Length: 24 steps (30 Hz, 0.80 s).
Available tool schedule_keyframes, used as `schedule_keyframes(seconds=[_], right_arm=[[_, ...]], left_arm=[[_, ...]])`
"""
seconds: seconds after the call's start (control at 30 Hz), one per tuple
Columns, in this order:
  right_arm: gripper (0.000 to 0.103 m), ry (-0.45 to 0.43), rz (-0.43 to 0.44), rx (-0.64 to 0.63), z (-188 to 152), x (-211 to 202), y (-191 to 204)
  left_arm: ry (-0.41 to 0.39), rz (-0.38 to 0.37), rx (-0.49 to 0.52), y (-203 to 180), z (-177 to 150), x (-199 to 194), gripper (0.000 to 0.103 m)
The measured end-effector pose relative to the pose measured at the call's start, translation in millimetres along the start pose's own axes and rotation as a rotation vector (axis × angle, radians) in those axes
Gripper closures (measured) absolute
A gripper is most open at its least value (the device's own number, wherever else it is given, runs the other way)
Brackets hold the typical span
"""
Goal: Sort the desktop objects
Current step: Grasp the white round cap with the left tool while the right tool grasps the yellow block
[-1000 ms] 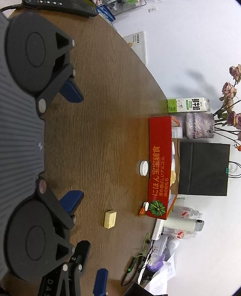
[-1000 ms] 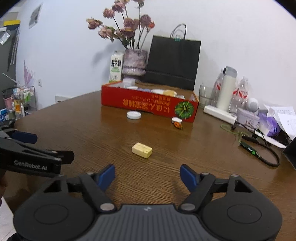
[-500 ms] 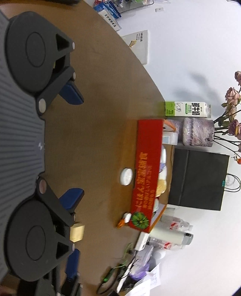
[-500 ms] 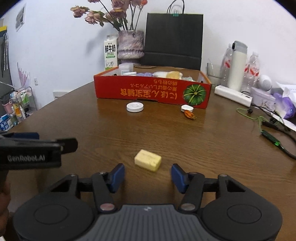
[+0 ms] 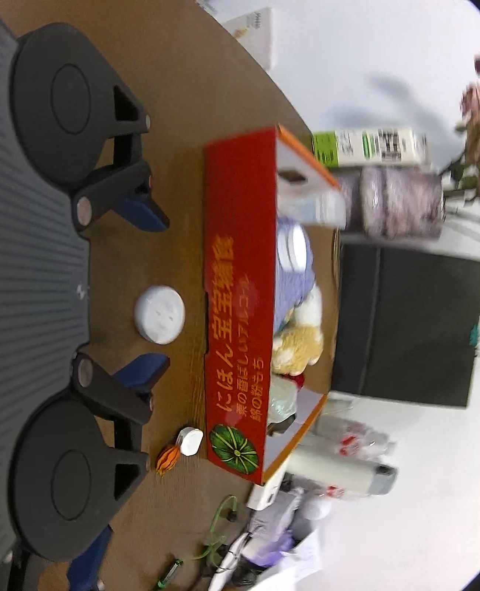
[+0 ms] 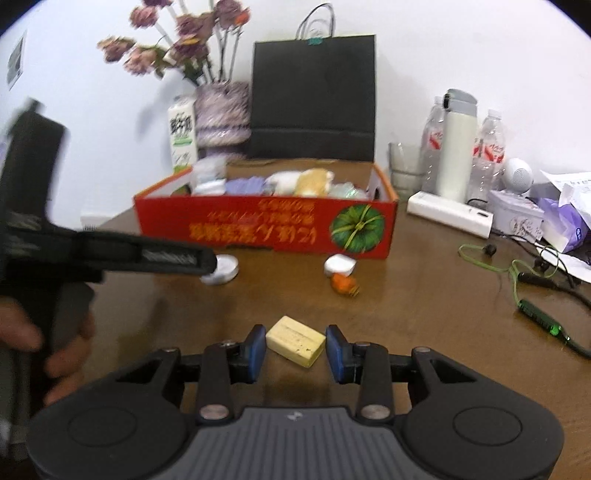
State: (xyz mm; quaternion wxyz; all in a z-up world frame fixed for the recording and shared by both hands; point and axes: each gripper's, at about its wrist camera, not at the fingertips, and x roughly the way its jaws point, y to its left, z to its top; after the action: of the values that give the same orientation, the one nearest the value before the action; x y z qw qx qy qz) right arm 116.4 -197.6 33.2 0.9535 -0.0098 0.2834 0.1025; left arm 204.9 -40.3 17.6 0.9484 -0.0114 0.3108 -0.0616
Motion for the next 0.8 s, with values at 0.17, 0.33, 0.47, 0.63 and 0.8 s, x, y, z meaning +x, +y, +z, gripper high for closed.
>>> schedule_keyframes(seconds=[0.17, 0.33, 0.47, 0.63, 0.8], right_arm=[[0.069, -0.003, 0.022, 0.020, 1.9, 8.7, -9.0], [0.069, 0.005, 0.053, 0.028, -3.8, 12.1, -8.7], [0.069, -0.006, 0.076, 0.028, -5.1, 5.5, -5.6], [0.069, -0.023, 0.099, 0.015, -7.4, -10.5, 4.6], [0.069, -0.044, 0.116, -0.002, -13.2, -33.7, 16.6]], left_arm=[[0.032, 0.011, 0.012, -11.4, 1.8, 28.1, 0.054], [0.034, 0.020, -0.027, -7.4, 0.4, 18.3, 0.063], [-0.010, 0.035, -0.044, -6.5, -7.4, -15.3, 0.063], [-0.021, 0.024, -0.065, -4.3, -28.2, -59.9, 0.063], [-0.042, 0.028, -0.050, -3.7, -45.5, -97.9, 0.063]])
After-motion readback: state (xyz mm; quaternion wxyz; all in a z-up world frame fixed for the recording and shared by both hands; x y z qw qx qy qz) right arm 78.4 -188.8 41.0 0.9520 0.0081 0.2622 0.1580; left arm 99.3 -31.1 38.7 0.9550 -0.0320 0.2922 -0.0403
